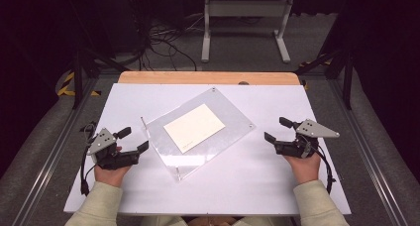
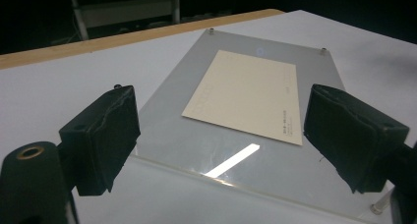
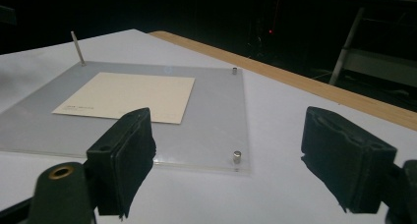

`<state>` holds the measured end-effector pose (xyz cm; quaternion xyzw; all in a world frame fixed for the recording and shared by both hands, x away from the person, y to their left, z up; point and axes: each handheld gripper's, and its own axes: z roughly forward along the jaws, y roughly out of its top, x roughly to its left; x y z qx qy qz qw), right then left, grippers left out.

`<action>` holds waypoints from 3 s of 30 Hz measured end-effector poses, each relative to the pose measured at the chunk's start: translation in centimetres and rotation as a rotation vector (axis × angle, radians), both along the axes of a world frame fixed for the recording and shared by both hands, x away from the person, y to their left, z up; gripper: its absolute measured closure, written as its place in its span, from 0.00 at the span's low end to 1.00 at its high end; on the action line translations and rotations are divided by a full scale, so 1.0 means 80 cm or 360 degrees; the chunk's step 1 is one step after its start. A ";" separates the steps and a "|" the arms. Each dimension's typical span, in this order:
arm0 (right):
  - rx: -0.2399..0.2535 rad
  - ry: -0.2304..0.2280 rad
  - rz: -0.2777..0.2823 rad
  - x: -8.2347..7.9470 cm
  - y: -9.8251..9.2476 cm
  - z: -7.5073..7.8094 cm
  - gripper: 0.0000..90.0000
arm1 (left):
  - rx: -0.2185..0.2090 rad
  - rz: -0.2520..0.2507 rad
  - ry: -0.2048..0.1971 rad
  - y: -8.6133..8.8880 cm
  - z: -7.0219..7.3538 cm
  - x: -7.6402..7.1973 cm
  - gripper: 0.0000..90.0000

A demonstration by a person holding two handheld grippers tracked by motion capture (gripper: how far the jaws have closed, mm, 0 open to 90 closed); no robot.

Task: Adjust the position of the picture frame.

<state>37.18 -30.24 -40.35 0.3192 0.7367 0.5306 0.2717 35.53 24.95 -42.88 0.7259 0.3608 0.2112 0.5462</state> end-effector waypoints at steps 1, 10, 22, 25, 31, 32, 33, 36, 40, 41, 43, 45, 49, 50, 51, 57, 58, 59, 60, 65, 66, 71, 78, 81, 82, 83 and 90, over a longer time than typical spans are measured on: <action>-0.0001 0.0002 0.0000 0.000 0.000 0.000 0.22 | -0.0001 -0.0014 -0.0003 -0.001 0.001 -0.001 0.16; -0.0005 0.0018 0.0013 0.000 0.002 -0.001 0.22 | 0.0025 -0.0179 -0.0016 -0.018 0.013 -0.017 0.18; -0.0018 0.0026 0.0023 -0.001 0.004 -0.001 0.22 | 0.0066 -0.0452 0.0027 -0.046 0.020 -0.030 0.21; -0.0014 0.0025 0.0024 0.000 0.004 -0.002 0.22 | 0.0104 -0.0521 0.0067 -0.053 0.018 -0.030 0.22; -0.0014 0.0027 0.0027 -0.001 0.004 -0.002 0.22 | 0.0178 -0.0701 0.0151 -0.073 0.012 -0.032 0.29; -0.0014 0.0029 0.0026 0.000 0.004 -0.002 0.22 | 0.0196 -0.0725 0.0173 -0.079 0.009 -0.033 0.29; -0.0023 0.0033 0.0023 0.000 0.004 -0.002 0.22 | 0.0216 -0.0744 0.0179 -0.083 0.007 -0.033 0.30; -0.0025 0.0036 0.0027 0.000 0.005 -0.003 0.22 | 0.0274 -0.0794 0.0198 -0.095 0.003 -0.034 0.36; -0.0029 0.0041 0.0026 0.001 0.006 -0.004 0.23 | 0.0322 -0.0824 0.0258 -0.105 -0.005 -0.031 0.44; -0.0028 0.0047 0.0030 0.001 0.006 -0.004 0.23 | 0.0336 -0.0835 0.0278 -0.107 -0.007 -0.029 0.47; -0.0032 0.0049 0.0032 0.001 0.007 -0.004 0.23 | 0.0368 -0.0854 0.0305 -0.111 -0.011 -0.027 0.55; -0.0036 0.0052 0.0030 0.001 0.007 -0.004 0.23 | 0.0402 -0.0861 0.0326 -0.114 -0.015 -0.025 0.61; -0.0033 0.0062 0.0036 0.002 0.008 -0.006 0.23 | 0.0477 -0.0831 0.0336 -0.121 -0.020 -0.025 0.79; -0.0038 0.0062 0.0036 0.002 0.008 -0.006 0.24 | 0.0500 -0.0789 0.0319 -0.118 -0.018 -0.023 0.87; -0.0039 0.0062 0.0036 0.001 0.008 -0.006 0.24 | 0.0490 -0.0790 0.0324 -0.116 -0.018 -0.022 0.92; -0.0038 0.0063 0.0039 0.002 0.008 -0.006 0.24 | 0.0548 -0.0776 0.0275 -0.118 -0.015 -0.025 0.94; -0.0037 0.0064 0.0039 0.002 0.008 -0.006 0.24 | 0.0542 -0.0772 0.0273 -0.116 -0.014 -0.026 0.94; -0.0032 0.0065 0.0042 0.002 0.008 -0.006 0.24 | 0.0543 -0.0762 0.0274 -0.114 -0.013 -0.025 0.94; -0.0028 0.0067 0.0043 0.002 0.008 -0.006 0.25 | 0.0543 -0.0756 0.0278 -0.110 -0.013 -0.024 0.94; -0.0016 0.0071 0.0052 0.002 0.008 -0.006 0.26 | 0.0508 -0.0665 0.0311 -0.084 -0.011 -0.018 0.94; -0.0018 0.0070 0.0050 0.002 0.008 -0.006 0.26 | 0.0487 -0.0635 0.0315 -0.077 -0.010 -0.016 0.94; -0.0018 0.0073 0.0055 0.002 0.008 -0.006 0.26 | 0.0422 -0.0491 0.0321 -0.046 -0.006 -0.008 0.94; 0.0001 0.0094 0.0078 0.002 0.008 -0.006 0.34 | 0.0373 -0.0251 0.0322 -0.016 -0.008 0.001 0.94; -0.0019 0.0096 0.0103 0.003 0.011 -0.007 0.38 | 0.0359 -0.0143 0.0325 -0.006 -0.010 0.006 0.94; -0.0029 0.0102 0.0114 0.003 0.012 -0.007 0.40 | 0.0352 -0.0109 0.0323 -0.003 -0.010 0.007 0.94; -0.0040 0.0104 0.0127 0.003 0.014 -0.007 0.42 | 0.0337 -0.0074 0.0324 -0.001 -0.011 0.008 0.94; -0.0148 0.0120 0.0181 0.004 0.026 -0.010 0.51 | 0.0320 0.0088 0.0347 0.009 -0.018 0.015 0.94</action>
